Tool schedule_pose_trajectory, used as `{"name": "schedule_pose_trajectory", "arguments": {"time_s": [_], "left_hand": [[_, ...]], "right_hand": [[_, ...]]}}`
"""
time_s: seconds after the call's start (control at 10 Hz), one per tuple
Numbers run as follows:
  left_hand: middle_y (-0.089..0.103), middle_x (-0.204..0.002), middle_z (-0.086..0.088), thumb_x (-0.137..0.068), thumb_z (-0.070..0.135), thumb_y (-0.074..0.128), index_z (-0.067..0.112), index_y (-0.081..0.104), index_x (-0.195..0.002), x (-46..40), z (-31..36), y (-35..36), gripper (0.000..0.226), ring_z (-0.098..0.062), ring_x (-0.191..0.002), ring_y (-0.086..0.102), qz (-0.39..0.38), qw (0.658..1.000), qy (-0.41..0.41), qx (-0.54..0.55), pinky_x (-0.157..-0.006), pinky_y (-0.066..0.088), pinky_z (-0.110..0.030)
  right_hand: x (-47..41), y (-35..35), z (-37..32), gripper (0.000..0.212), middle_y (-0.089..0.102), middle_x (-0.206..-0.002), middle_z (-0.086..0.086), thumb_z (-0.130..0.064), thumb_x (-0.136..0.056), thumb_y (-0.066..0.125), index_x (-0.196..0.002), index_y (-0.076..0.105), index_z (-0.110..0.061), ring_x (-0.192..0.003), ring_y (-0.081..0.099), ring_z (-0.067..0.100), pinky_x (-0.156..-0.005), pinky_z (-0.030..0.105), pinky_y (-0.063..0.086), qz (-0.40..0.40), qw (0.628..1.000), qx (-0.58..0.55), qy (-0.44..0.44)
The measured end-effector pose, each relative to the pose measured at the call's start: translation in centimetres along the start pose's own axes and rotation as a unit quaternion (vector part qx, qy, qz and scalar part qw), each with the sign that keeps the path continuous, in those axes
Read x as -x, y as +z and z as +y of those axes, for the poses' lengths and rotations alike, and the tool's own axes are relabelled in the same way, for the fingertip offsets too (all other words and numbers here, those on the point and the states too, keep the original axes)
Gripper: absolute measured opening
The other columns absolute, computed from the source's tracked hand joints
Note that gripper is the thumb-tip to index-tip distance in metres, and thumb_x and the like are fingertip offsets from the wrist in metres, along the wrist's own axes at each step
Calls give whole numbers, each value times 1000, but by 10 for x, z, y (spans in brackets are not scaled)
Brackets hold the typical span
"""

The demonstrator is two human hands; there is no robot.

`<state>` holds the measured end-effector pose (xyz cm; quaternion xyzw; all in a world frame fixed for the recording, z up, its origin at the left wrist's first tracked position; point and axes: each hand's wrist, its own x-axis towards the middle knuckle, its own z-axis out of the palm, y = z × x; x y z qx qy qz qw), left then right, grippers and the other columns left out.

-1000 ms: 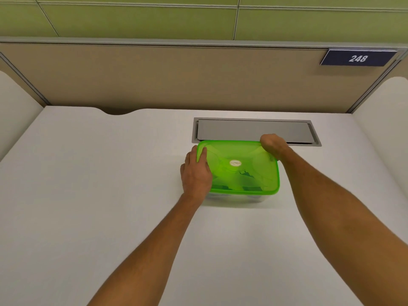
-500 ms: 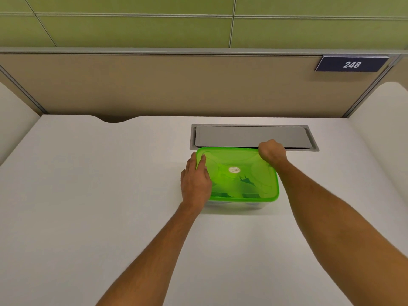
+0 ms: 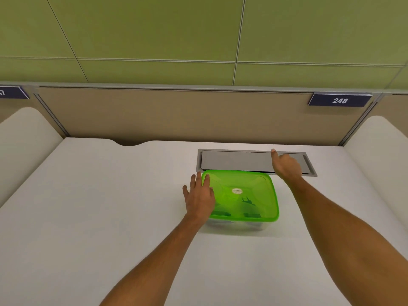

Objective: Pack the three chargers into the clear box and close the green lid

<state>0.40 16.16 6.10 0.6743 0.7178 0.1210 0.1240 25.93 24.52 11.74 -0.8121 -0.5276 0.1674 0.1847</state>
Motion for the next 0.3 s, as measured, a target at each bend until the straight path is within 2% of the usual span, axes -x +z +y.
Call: {"name": "schedule_pose_trajectory", "arguments": {"time_s": [0.1, 0.2, 0.3], "left_hand": [[14, -160, -4, -100, 38, 30, 15, 21, -148, -8, -2, -30, 55, -19, -146, 6, 53, 996, 60, -45, -114, 8, -52], [12, -160, -5, -99, 41, 28, 11, 18, -149, -25, 3, -70, 59, -19, -147, 5, 132, 986, 93, -49, -115, 4, -51], [6, -161, -7, -99, 44, 28, 8, 12, -150, -51, 18, -144, 64, -20, -147, -1, 218, 964, 140, -61, -115, -7, -49]], "right_hand": [[-4, -41, -13, 63, 66, -109, 27, -50, -99, 28, -101, 66, 0, -105, 59, 42, -87, 42, 46, 32, 996, 26, -76], [-3, -73, -32, 57, 68, -103, 25, -49, -98, 30, -90, 65, -5, -99, 61, 40, -82, 40, 46, 54, 991, 41, -115], [2, -120, -59, 52, 68, -98, 22, -47, -98, 32, -89, 61, -5, -94, 62, 38, -77, 39, 46, 97, 983, 42, -150]]}}
